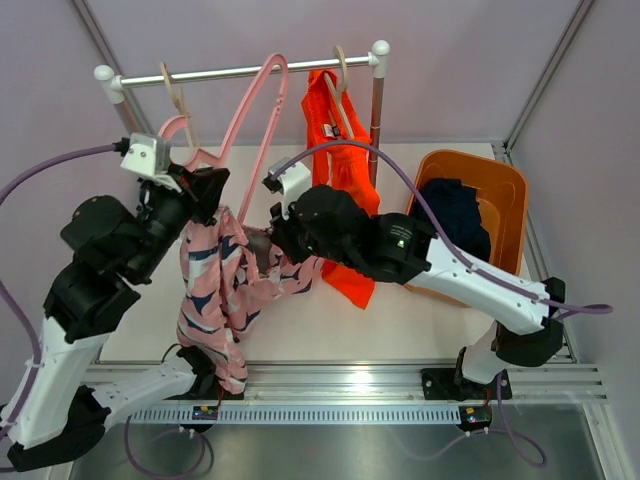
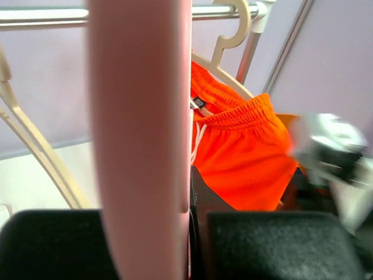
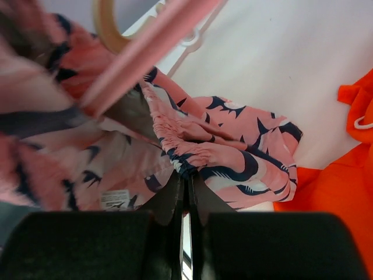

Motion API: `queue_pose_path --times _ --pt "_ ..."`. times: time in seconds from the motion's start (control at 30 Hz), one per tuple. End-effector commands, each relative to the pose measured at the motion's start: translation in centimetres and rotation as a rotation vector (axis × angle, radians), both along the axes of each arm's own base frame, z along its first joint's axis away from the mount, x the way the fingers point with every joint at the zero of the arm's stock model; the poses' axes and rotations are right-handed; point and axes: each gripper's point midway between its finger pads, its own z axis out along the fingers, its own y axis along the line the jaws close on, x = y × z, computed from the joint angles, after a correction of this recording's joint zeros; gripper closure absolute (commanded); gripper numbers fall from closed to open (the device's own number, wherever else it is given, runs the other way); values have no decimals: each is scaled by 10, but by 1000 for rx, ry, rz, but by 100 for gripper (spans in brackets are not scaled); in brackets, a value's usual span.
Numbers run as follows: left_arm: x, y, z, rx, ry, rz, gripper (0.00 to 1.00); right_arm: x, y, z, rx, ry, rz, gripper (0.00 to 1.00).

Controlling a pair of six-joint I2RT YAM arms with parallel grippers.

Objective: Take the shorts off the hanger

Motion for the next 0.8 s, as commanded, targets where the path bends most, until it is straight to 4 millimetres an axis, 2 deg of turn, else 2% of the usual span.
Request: queue_pose_path --times 0.0,0.13,0.23,0.27,0.37,0.5,0.53,0.57,0.77 --pt "19 -3 19 -88 -48 62 100 -9 -24 52 84 -121 9 100" --pt "30 -4 16 -100 -41 104 100 -27 -18 45 43 -142 80 100" --pt "35 5 21 -121 -57 157 100 -46 -9 37 -4 -163 155 100" --pt "36 6 22 -126 -60 169 100 -58 -5 36 -16 -180 194 100" --pt "37 19 35 -154 -95 229 100 -80 6 22 -72 -204 261 100" --pt "38 25 57 -172 -138 262 100 -96 12 4 -139 -210 299 100" --pt "45 22 57 -158 -128 272 100 -99 10 0 -157 -207 305 100" --pt "42 26 67 -168 -143 281 100 -101 10 -4 -174 -207 309 100" --pt "49 33 83 -156 -180 341 98 -122 -3 -29 -234 -171 368 100"
